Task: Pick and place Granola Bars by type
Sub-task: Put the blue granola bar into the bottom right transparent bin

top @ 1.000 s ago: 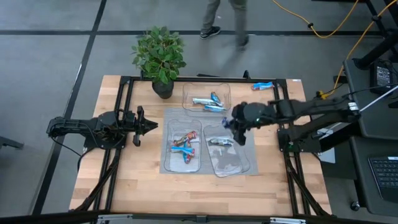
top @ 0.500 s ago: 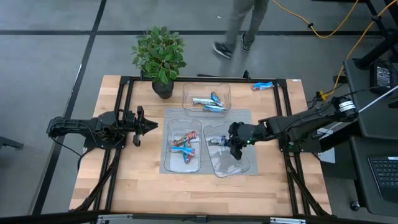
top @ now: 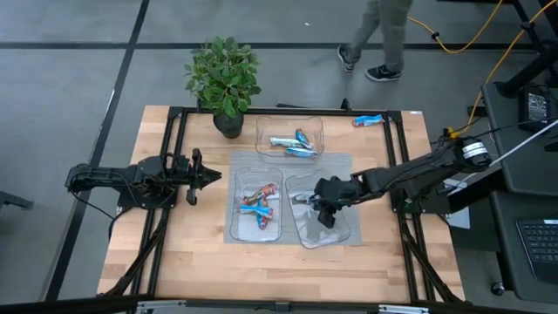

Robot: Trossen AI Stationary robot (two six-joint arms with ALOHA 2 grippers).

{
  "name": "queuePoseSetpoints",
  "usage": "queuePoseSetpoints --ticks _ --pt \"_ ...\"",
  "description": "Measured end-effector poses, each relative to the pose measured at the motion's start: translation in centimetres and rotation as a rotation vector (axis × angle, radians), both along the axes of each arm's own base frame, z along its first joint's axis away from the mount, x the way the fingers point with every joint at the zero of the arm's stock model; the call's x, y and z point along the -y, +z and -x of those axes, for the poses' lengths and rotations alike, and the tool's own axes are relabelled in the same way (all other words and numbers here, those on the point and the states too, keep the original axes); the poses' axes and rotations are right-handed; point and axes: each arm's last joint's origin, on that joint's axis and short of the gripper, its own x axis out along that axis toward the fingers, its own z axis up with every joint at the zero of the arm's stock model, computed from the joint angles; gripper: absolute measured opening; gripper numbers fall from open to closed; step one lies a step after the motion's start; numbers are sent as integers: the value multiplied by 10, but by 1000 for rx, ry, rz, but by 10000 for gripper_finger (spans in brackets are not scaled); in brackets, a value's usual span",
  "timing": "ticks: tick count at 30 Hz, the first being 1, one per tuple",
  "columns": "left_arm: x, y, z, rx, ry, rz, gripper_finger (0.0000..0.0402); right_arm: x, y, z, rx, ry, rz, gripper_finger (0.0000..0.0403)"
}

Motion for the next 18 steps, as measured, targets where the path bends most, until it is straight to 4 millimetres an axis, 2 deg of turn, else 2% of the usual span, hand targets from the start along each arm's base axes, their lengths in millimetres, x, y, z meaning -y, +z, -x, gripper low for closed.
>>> queuePoseSetpoints --ticks 11,18 --pt "0 0 0 0 0 0 42 -1 -4 -2 -4 27 12 40" --pt "0 0 0 0 0 0 38 0 -4 -3 0 33 18 77"
